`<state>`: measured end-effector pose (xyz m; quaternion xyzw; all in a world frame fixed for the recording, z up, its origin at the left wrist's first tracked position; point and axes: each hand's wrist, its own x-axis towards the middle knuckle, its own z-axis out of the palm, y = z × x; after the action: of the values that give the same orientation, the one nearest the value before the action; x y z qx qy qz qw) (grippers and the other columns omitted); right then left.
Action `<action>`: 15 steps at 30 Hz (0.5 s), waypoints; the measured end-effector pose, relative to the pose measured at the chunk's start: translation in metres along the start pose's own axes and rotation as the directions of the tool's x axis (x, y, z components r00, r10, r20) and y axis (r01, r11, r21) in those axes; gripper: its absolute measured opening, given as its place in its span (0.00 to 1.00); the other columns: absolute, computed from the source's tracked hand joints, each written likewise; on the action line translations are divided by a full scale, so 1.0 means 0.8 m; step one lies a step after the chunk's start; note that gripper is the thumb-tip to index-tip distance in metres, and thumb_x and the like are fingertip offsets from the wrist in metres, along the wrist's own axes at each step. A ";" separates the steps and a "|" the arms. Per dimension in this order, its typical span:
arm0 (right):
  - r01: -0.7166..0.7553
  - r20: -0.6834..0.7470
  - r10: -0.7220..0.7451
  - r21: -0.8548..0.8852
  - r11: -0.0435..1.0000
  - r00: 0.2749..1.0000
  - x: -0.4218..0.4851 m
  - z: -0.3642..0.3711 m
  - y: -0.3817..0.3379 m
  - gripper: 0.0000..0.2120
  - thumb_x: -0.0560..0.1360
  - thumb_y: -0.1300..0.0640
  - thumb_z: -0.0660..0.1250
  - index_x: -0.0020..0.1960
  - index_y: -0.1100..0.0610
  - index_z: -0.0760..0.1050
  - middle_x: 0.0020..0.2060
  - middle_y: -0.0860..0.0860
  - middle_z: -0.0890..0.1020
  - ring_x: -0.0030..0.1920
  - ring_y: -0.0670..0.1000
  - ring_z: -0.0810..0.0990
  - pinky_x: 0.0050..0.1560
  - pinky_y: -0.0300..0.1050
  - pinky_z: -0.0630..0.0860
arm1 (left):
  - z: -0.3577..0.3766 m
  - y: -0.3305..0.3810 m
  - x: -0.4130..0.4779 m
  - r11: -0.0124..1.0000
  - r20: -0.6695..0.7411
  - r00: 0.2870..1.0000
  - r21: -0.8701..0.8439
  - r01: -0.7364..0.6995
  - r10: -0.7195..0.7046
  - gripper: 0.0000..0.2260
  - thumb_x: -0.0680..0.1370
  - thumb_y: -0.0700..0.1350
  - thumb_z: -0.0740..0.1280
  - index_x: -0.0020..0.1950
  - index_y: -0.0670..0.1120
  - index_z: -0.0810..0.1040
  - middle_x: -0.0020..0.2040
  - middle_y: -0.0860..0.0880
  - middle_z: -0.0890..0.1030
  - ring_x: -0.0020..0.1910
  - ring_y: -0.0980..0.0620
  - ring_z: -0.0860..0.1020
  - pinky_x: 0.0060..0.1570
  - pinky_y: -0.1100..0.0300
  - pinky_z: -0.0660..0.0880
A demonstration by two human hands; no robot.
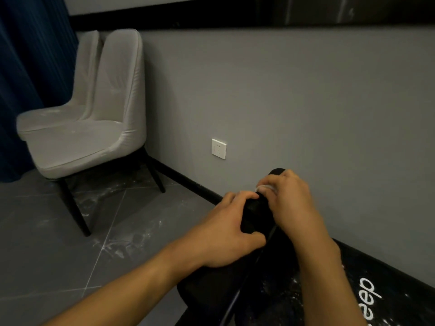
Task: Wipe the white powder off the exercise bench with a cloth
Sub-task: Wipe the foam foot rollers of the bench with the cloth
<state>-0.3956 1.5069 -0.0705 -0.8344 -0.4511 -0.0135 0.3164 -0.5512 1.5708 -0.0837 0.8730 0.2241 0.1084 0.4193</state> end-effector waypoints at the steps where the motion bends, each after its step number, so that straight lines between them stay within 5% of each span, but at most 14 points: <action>1: 0.003 0.063 -0.002 -0.015 1.000 0.998 0.001 -0.006 0.002 0.08 0.81 0.54 0.65 0.53 0.50 0.83 0.47 0.49 0.72 0.43 0.48 0.71 0.38 0.35 0.66 | 0.001 0.000 -0.001 1.000 -0.007 1.000 -0.008 -0.003 0.003 0.36 0.67 0.60 0.68 0.73 0.65 0.60 0.63 0.60 0.66 0.58 0.57 0.75 0.56 0.54 0.80; 3: 0.022 0.166 -0.025 0.016 1.000 0.986 -0.004 -0.020 0.004 0.07 0.81 0.55 0.66 0.52 0.49 0.83 0.43 0.46 0.73 0.39 0.42 0.71 0.33 0.30 0.67 | 0.004 -0.002 -0.004 1.000 -0.025 0.999 -0.014 -0.026 0.025 0.35 0.66 0.61 0.67 0.73 0.65 0.61 0.62 0.60 0.67 0.58 0.57 0.75 0.58 0.54 0.79; 9: 0.009 0.339 -0.037 0.082 0.997 0.940 -0.029 -0.063 0.026 0.07 0.78 0.53 0.70 0.44 0.42 0.80 0.46 0.42 0.80 0.50 0.38 0.76 0.45 0.29 0.69 | -0.002 -0.003 -0.004 1.000 0.022 1.000 -0.022 -0.016 0.017 0.34 0.70 0.59 0.69 0.73 0.68 0.58 0.62 0.63 0.65 0.57 0.54 0.76 0.56 0.51 0.80; 15: 0.109 -0.050 -0.102 0.181 0.977 0.994 -0.019 -0.017 0.006 0.06 0.79 0.53 0.68 0.50 0.42 0.79 0.49 0.41 0.74 0.48 0.37 0.74 0.46 0.21 0.67 | -0.003 0.002 -0.006 0.998 0.012 1.000 0.064 -0.028 0.027 0.35 0.70 0.61 0.66 0.74 0.66 0.55 0.65 0.60 0.64 0.56 0.54 0.75 0.56 0.50 0.79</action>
<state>-0.3975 1.4863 -0.0673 -0.7761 -0.4876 -0.0054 0.4000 -0.5561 1.5692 -0.0809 0.8896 0.2130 0.1023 0.3909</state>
